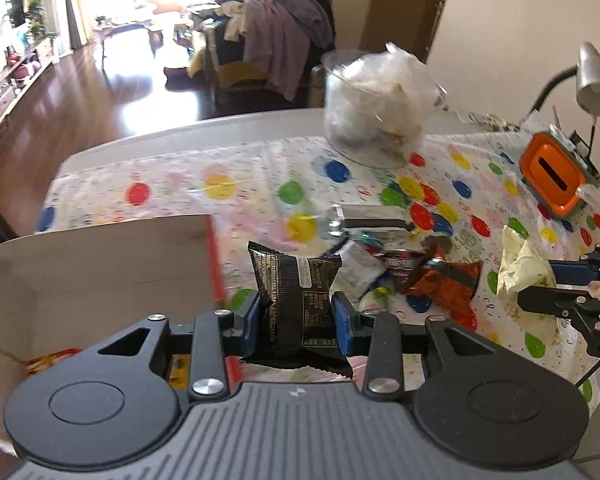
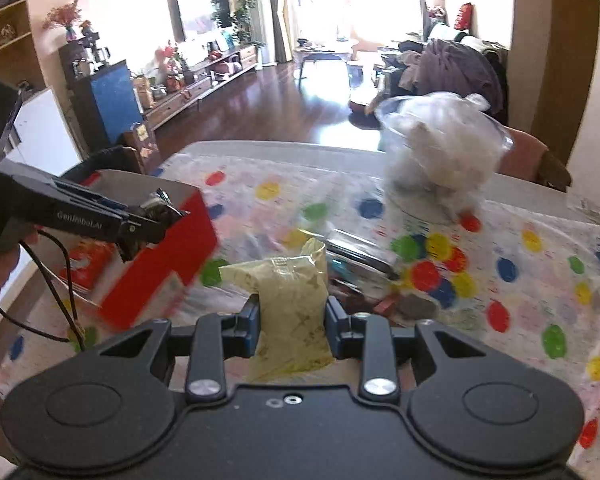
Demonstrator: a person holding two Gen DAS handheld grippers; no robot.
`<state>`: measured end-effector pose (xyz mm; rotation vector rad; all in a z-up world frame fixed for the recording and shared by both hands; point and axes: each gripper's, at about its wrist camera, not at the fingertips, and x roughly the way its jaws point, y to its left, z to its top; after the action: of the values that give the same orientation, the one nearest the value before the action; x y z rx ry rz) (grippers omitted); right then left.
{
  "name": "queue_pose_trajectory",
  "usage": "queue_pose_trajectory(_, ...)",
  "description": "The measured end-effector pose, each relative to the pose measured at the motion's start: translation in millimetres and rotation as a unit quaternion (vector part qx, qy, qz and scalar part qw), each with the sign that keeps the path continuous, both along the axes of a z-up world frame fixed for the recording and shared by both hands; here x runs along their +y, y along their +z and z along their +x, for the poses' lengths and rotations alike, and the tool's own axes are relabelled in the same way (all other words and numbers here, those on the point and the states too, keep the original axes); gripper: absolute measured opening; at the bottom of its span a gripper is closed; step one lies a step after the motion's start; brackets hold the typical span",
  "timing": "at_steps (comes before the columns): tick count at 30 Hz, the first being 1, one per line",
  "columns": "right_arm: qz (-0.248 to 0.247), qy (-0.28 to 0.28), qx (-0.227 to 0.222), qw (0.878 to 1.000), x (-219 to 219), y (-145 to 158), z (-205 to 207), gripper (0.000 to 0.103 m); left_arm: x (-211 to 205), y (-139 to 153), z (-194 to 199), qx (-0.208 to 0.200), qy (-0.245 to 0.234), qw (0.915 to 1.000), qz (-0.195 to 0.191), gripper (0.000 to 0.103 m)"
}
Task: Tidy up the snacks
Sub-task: 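Carry both packets into the shoebox and open both tools to release them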
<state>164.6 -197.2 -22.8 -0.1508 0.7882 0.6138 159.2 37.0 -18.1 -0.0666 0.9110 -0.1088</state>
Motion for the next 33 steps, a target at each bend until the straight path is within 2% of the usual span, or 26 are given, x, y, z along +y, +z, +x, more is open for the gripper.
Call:
queue_pose_trajectory(11,0.007,0.050,0.006,0.999,100.6,8.3,-7.0,0.031,84.1,11.3,-36.4,-0.010,0.060,0.9982,0.002,0.037)
queue_pose_trajectory(16,0.007,0.062,0.027,0.998,147.6,2.2,0.8,0.031,124.7,10.6,-45.6,-0.004,0.085,0.9963,0.005,0.037)
queue_pose_trajectory(24,-0.010,0.077,0.050,0.996,213.9,-19.6,13.0,0.031,183.7,-7.6,-41.3,0.028,0.122,0.9921,0.008,0.037)
queue_pose_trajectory(33,-0.057,0.091,0.085,0.991,274.8,-54.6,28.9,0.031,215.5,-39.9,-21.3,0.081,0.130,0.9881,0.016,0.037)
